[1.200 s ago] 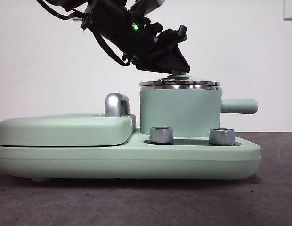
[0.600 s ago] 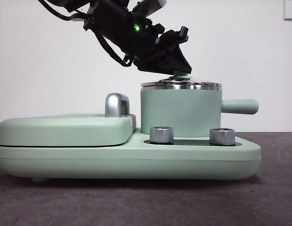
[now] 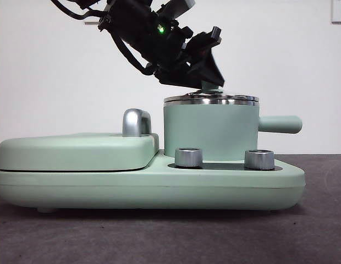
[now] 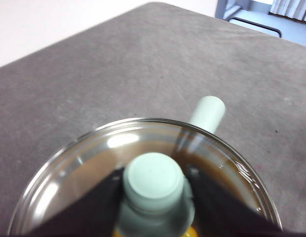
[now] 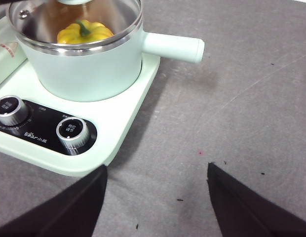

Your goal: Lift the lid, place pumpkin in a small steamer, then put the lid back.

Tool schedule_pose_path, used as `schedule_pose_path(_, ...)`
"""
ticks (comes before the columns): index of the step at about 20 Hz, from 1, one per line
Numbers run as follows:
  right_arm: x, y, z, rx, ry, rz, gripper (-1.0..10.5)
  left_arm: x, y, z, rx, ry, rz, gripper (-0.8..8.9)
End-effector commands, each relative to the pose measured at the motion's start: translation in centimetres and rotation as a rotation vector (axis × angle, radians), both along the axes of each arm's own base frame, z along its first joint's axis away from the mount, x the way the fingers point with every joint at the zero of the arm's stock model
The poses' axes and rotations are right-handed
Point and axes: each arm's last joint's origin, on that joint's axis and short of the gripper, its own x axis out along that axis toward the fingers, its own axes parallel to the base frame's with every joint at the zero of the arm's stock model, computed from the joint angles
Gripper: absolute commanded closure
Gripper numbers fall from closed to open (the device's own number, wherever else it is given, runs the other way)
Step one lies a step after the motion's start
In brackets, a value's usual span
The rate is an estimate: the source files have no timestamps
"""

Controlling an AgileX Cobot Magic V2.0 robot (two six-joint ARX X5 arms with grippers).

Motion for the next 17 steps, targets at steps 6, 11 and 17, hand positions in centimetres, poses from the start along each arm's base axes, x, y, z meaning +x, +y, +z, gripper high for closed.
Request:
schedule_pose_path(6,0.1,0.1,0.2,0.014,-0.007,0.000,6.3,-1.4,1.3,3.5,-0.001,0.009,0.006,4.93)
schedule_pose_path(11,0.1,0.1,0.2,0.015,-0.007,0.001,6.3,-2.9,5.8,6.3,-0.047,0.228,0.211,4.99)
schedule_pose_path(17,0.0,0.2,0.2,0.018,-0.005,0.023,6.3,-5.6,11.1,7.6,-0.035,0.338,0.341,5.01)
